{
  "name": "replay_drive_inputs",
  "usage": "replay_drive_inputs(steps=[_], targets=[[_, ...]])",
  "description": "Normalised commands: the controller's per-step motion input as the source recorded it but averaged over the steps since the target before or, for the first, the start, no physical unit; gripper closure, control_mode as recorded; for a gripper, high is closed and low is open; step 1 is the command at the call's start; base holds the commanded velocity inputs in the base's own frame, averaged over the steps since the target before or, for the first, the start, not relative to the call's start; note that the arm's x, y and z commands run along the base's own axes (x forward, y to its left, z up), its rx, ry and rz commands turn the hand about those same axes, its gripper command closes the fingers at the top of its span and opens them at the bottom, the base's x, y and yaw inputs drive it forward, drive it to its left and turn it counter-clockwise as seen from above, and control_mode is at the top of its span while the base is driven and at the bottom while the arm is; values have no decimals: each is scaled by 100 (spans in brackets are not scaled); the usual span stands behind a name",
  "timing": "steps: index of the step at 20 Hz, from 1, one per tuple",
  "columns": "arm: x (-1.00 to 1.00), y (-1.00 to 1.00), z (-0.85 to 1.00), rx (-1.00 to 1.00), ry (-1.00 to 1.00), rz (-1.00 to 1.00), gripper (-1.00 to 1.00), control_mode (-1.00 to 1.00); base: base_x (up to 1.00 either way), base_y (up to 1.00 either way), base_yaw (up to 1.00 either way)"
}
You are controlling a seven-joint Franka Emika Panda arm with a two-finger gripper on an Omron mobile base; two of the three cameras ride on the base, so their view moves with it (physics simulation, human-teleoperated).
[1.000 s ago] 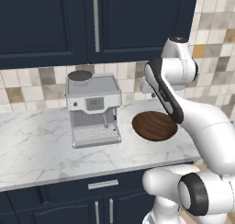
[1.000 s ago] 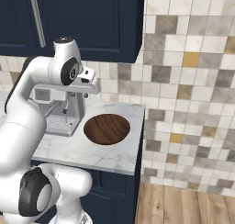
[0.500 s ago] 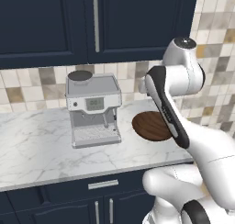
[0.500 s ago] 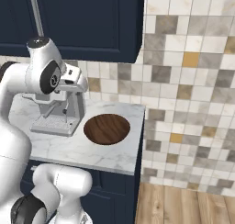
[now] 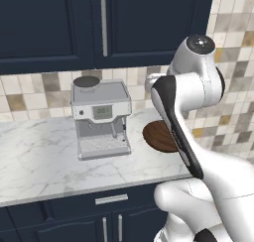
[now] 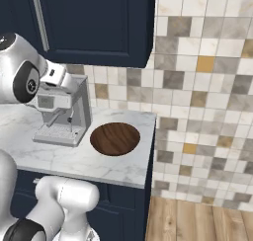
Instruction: Open the cabinet and setup a tea strainer by placing it in the bowl upright.
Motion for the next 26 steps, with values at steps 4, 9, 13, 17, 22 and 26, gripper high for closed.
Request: replay_drive_inputs(steps=[4, 9, 13, 17, 22, 26], targets=[[-23, 33, 81, 2, -12, -6, -100, -100, 0, 0, 0], [-6, 28, 89, 0, -9, 0, -100, -100, 0, 0, 0], [0, 35, 73, 0, -5, 1, -100, -100, 0, 0, 0], [2, 59, 47, 0, -3, 10, -100, -100, 0, 0, 0], [14, 62, 12, -4, -1, 6, -100, -100, 0, 0, 0], [39, 48, -1, -4, -1, 0, -100, -100, 0, 0, 0]])
